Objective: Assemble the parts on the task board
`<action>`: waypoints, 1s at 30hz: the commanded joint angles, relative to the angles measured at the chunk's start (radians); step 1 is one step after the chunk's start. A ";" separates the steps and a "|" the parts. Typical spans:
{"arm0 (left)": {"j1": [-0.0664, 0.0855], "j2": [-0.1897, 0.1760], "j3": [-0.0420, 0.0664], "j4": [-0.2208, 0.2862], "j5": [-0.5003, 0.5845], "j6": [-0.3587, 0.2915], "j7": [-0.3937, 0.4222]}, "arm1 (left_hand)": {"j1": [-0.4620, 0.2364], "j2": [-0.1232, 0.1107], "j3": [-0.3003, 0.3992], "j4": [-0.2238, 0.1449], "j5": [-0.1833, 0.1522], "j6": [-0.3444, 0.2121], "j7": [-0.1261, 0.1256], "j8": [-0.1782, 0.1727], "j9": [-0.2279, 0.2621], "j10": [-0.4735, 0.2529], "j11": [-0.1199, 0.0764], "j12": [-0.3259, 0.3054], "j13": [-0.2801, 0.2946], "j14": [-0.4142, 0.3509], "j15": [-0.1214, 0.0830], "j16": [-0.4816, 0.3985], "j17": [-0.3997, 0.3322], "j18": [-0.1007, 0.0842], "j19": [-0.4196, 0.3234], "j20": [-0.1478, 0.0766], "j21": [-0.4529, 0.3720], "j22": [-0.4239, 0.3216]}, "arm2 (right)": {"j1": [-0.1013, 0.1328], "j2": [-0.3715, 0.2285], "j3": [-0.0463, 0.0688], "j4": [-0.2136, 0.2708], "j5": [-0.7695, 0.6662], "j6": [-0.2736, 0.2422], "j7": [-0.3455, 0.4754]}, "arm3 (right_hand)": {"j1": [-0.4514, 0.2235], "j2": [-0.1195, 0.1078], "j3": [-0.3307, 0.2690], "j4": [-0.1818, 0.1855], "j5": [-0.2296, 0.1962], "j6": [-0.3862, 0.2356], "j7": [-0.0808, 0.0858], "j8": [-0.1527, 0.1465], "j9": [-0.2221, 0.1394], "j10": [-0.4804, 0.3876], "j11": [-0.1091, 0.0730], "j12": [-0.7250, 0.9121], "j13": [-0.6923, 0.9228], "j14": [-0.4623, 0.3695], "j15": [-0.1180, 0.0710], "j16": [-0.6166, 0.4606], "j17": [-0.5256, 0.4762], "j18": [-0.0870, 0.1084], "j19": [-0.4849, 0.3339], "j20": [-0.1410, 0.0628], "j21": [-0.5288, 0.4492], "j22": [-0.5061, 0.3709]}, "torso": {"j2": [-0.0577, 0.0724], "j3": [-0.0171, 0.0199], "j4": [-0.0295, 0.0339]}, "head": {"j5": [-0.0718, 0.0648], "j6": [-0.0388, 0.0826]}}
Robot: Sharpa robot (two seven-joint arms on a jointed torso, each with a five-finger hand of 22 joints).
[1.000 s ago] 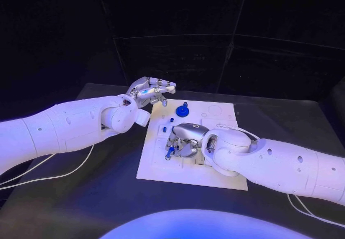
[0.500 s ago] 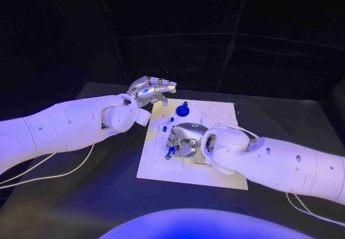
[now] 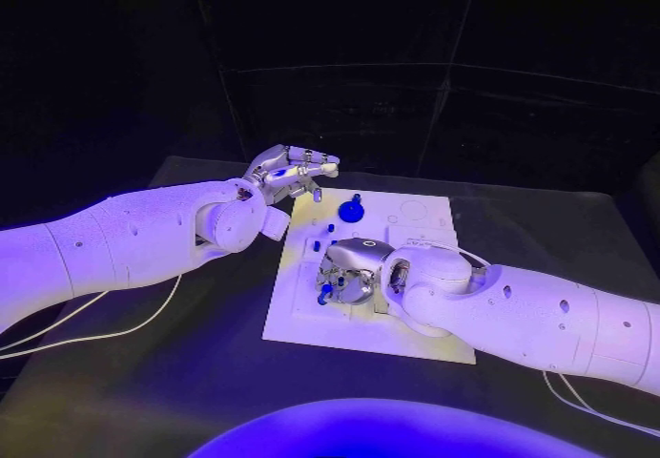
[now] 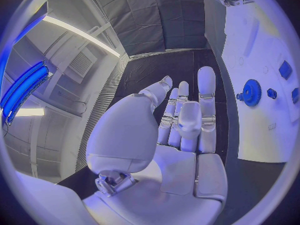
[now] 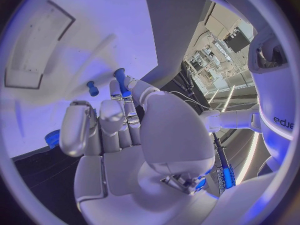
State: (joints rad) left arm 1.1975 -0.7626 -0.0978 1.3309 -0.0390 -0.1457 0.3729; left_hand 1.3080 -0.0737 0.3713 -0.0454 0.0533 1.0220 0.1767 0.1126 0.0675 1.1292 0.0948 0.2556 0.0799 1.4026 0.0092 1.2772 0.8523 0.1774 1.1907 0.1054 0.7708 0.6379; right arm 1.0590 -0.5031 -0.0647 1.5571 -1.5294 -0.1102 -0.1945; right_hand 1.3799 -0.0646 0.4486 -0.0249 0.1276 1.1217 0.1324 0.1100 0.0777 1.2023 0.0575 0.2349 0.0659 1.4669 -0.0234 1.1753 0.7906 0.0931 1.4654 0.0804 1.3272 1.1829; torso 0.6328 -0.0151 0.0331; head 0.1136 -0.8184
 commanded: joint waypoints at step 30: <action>0.001 -0.001 0.000 0.000 0.001 0.020 -0.004 | -0.010 0.003 -0.001 0.005 0.000 -0.009 -0.001 -0.001 0.000 -0.010 0.002 0.007 0.001 -0.003 0.001 -0.003 -0.002 0.005 -0.004 0.006 -0.007 -0.002 | -0.001 0.011 -0.002 0.010 -0.056 -0.018 0.018 | -0.064 -0.078 -0.031 0.002 0.033 -0.127 0.023 -0.045 -0.011 -0.089 0.030 -0.049 -0.001 -0.024 0.021 -0.016 -0.046 -0.004 -0.033 0.017 -0.038 -0.066 | 0.000 0.0005 -0.0014 | 0.000 0.000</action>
State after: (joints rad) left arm 1.1976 -0.7630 -0.0978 1.3305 -0.0390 -0.1412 0.3685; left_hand 1.3080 -0.0737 0.3713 -0.0455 0.0533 1.0200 0.1746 0.1127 0.0676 1.1272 0.0969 0.2578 0.0798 1.4026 0.0092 1.2772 0.8521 0.1775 1.1907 0.1054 0.7675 0.6376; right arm 1.0570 -0.4928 -0.0665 1.5651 -1.5785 -0.1152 -0.1875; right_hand 1.3184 -0.1344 0.4240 -0.0223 0.1557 1.0008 0.1567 0.0658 0.0654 1.1175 0.0879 0.1885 0.0643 1.4471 -0.0037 1.1613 0.7456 0.0930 1.4390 0.0989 1.2919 1.1175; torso 0.6328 -0.0144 0.0317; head 0.1133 -0.8184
